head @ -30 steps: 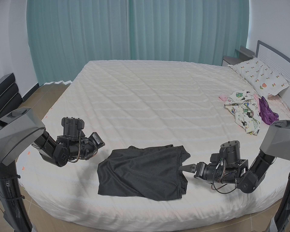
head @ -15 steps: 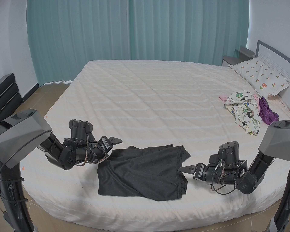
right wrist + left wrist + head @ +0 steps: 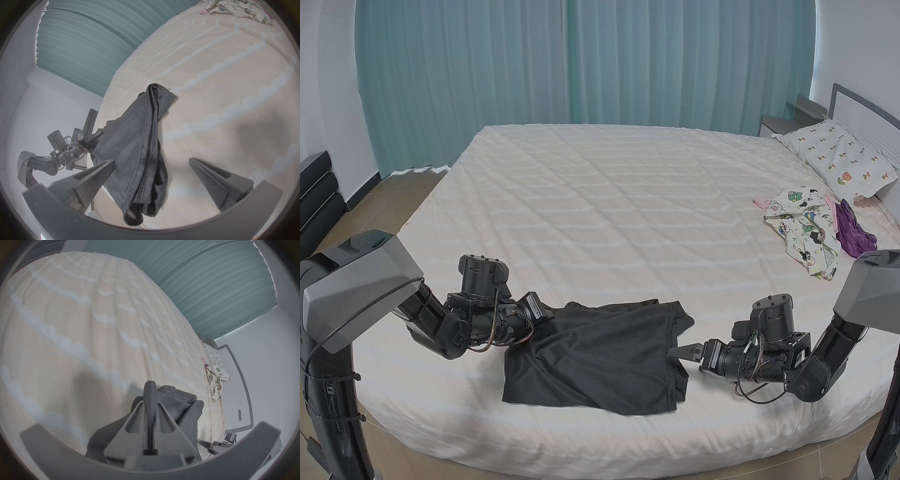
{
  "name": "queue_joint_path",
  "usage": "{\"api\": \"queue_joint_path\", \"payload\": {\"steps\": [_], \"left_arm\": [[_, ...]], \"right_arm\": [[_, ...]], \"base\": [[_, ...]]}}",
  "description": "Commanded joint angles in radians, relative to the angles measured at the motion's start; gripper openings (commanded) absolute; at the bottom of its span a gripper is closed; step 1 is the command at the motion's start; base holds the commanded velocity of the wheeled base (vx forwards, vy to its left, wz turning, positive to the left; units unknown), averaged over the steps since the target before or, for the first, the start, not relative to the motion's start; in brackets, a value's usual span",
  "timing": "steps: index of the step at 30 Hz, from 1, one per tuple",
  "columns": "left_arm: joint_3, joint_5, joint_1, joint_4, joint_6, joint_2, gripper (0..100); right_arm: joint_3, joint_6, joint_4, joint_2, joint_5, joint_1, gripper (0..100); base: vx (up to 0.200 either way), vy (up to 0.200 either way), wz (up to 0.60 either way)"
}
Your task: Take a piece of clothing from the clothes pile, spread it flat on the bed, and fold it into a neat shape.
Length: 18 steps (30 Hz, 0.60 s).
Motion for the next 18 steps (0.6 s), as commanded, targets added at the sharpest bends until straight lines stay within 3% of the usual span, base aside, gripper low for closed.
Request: {"api": "queue_joint_path", "payload": {"steps": [1,6,11,18], "left_arm": [[0.001,0.006,0.016,-0.004,-0.002,-0.001,0],[-0.001,0.019,0.046,-0.006,-0.004,-0.013,0],[0.002,0.088,0.052,-0.052,-0.007,-0.004,0],[0.005,0.093,0.052,-0.056,-0.007,-0.001,0]], "right_arm": [[-0.002,0.0,0.0,0.005,0.0,0.003,100],[0.002,0.0,0.0,0.004,0.0,0.008,100],[0.008,0.005,0.0,0.004,0.0,0.063,100],[0.012,0.034,0.0,0.007,0.0,0.12,100]], "base": [[0.0,0.0,0.0],[0.0,0.0,0.0],[0.0,0.0,0.0],[0.0,0.0,0.0]]}}
